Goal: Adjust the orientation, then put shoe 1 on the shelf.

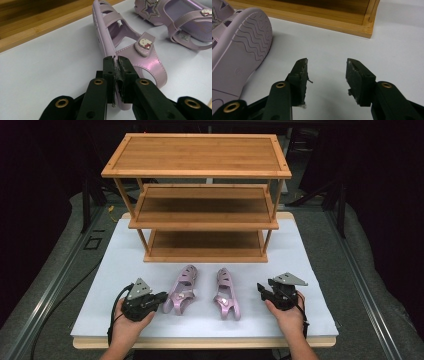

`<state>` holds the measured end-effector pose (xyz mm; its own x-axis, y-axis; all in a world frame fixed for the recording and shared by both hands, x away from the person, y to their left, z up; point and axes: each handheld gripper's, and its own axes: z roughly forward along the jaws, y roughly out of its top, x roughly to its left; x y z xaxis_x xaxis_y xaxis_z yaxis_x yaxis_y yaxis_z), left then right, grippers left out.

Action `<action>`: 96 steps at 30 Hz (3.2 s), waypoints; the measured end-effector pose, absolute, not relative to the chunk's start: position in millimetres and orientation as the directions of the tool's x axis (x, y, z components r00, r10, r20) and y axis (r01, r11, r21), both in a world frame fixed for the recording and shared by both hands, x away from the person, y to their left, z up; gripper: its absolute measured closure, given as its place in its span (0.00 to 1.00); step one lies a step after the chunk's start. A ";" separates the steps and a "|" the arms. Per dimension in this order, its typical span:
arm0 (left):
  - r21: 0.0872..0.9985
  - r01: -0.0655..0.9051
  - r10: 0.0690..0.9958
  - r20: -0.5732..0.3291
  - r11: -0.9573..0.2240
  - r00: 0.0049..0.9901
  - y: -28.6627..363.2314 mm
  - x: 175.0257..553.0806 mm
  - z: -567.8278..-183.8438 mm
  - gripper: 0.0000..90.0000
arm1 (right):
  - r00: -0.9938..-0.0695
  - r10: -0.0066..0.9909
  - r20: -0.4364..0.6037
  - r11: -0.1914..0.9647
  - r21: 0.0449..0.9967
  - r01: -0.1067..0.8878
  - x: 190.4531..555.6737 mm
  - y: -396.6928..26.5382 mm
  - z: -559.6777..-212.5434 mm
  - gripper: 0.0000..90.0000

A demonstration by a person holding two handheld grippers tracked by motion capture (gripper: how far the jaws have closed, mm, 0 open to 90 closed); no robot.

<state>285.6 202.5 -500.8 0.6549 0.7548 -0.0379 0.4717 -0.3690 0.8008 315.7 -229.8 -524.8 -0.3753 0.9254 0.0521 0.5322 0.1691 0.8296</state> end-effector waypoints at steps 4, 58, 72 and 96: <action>0.799 0.490 0.772 -0.051 -0.349 0.633 207.3 287.4 -502.1 0.94 | -0.373 0.926 0.061 0.162 0.827 0.539 316.0 -230.4 -524.9 0.57; 0.553 0.677 0.803 -0.023 -0.486 0.596 219.5 336.9 -477.4 0.92 | -0.342 0.925 0.165 0.059 0.828 0.558 316.5 -241.7 -525.8 0.56; 0.384 0.752 0.798 -0.062 -0.536 0.600 205.4 362.2 -475.1 0.82 | -0.338 0.923 0.186 0.047 0.815 0.577 318.0 -241.8 -528.7 0.55; 0.144 0.819 0.823 -0.045 -0.556 0.566 185.2 394.4 -475.4 0.89 | -0.335 0.920 0.204 0.036 0.807 0.590 319.2 -241.5 -530.6 0.55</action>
<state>394.4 185.2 -475.4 0.5664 0.8229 -0.0450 0.8188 -0.5557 0.1441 319.2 -241.5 -530.6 -0.3346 0.9201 0.2038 0.5895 0.0357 0.8070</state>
